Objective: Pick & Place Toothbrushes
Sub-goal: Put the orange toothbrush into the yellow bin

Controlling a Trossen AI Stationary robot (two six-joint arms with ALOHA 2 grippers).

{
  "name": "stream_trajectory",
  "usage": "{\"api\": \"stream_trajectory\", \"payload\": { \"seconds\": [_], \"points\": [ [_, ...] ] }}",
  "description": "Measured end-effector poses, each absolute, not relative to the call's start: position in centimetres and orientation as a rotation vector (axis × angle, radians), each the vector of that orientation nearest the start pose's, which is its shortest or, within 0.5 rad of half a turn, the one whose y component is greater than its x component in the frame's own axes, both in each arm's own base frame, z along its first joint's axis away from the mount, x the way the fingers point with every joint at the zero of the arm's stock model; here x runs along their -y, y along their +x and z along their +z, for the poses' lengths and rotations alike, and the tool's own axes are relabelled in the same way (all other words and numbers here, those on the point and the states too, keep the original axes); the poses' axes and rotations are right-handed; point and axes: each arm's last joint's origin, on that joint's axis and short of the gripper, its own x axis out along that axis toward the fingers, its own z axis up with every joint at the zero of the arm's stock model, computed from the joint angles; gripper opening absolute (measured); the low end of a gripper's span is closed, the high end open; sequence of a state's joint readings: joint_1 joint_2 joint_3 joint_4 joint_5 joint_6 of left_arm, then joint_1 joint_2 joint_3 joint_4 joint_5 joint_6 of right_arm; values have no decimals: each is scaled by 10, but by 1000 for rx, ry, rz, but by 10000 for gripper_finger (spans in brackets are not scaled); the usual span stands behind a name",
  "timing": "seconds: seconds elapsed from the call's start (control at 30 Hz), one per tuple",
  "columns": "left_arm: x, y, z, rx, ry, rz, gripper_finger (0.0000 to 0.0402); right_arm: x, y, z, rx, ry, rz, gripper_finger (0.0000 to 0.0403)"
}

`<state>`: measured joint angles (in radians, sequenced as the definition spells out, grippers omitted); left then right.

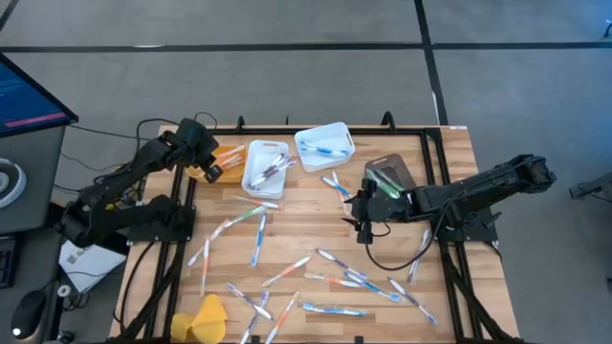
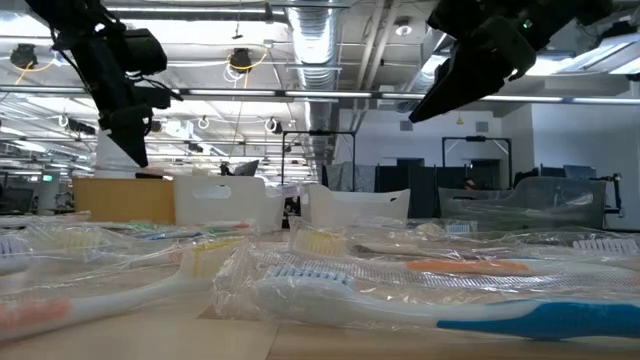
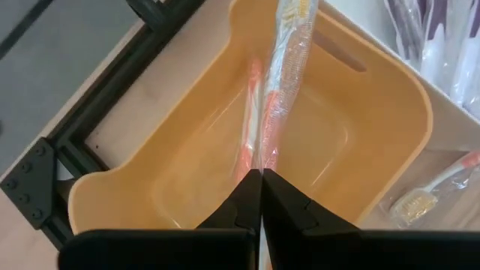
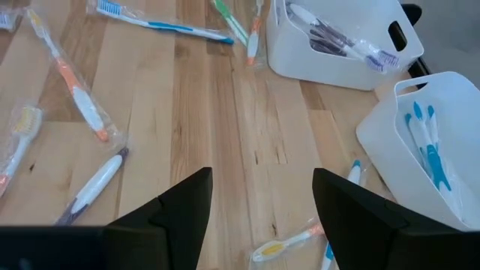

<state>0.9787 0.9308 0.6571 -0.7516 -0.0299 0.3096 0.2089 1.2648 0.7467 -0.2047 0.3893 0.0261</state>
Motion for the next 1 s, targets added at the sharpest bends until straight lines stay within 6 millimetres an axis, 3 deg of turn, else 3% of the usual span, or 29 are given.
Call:
{"api": "stream_trajectory", "payload": {
  "seconds": [1.0],
  "points": [
    [-148,100,205,-1185,-273,715,1,-42,251,224,-677,-185,-182,226]
  ]
}}
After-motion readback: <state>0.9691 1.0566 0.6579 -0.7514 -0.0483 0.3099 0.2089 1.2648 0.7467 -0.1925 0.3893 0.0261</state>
